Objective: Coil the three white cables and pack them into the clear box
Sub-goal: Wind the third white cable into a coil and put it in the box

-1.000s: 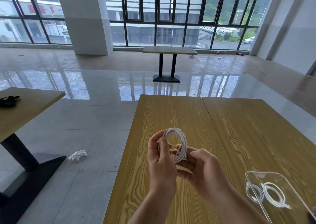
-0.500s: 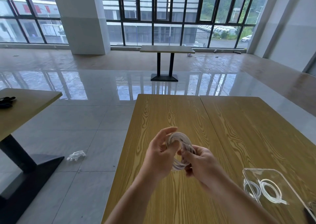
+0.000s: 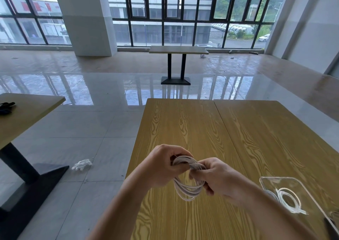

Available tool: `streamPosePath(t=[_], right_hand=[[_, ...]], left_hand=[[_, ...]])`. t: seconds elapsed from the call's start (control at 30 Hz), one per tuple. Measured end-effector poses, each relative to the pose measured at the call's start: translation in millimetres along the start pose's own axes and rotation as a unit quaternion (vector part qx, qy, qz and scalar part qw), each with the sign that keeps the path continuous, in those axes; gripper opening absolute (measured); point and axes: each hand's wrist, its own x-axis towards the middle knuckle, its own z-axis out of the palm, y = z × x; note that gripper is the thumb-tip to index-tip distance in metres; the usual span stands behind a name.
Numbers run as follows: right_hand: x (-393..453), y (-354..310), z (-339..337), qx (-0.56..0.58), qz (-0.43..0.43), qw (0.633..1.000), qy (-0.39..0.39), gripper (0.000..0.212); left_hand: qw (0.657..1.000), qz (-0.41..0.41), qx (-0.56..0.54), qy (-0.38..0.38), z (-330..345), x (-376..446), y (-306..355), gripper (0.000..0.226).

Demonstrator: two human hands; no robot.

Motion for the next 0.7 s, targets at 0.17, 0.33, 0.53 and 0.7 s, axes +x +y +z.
streamPosePath(t=[0.17,0.33,0.53,0.7], right_hand=[[2,5,3,0.022,-0.077,0.995,0.054,0.013],[6,6,3,0.004,-0.088,0.995,0.048,0.010],[5,4,-2,0.023,-0.077,0.997,0.010,0.018],[7,6,-8,0.036,-0.039,0.998,-0.020,0.024]], left_hand=[[1.000,-0.008,-0.019,0.011,0,-1,-7,0.017],[0.997,-0.014,-0.069,0.016,5,0,-12,0.015],[0.984,-0.047,-0.171,0.024,10,-1,-16,0.013],[0.966,-0.076,-0.246,0.010,12,-3,-18,0.012]])
